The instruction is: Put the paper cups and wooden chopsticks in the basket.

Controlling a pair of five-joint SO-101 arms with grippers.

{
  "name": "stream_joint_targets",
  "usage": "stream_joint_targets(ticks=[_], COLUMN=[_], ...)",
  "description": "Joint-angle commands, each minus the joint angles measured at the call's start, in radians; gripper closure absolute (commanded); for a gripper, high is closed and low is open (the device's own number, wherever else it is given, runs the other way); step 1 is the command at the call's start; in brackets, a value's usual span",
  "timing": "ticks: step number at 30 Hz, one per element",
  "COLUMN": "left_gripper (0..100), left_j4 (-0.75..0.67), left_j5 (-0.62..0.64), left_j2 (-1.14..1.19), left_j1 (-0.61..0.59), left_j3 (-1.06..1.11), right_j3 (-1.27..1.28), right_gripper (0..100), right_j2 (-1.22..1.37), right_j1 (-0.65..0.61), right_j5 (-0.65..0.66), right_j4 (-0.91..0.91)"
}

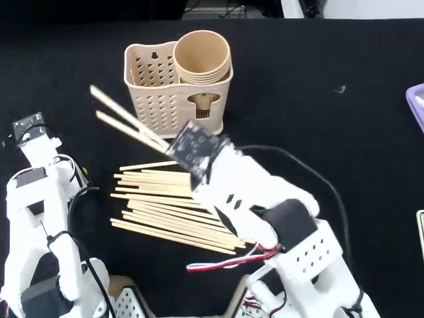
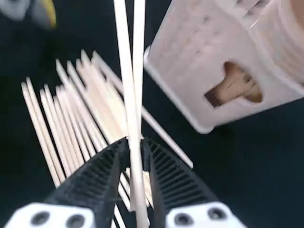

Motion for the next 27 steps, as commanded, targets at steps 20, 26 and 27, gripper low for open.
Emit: stream_joint_targets(ticks=[20, 26, 27], left_gripper=[81, 81, 81], left_j4=[-0.018, -0.015, -0.015], left_j5=[0.012, 0.012, 0.012], left_j2=[-0.003, -0.003, -0.003], left_j1=[-0.004, -0.004, -0.004], left_j3=[-0.007, -0.005, -0.005], right_j3=[0.219, 0.058, 0.054], right_gripper=[98.8, 98.8, 98.8], right_j2=[0.110, 0.297, 0.320], right_j1=[-0.014, -0.014, -0.014], right_j5=[-0.181, -0.184, -0.184], right_j4=[-1.267, -1.264, -1.247])
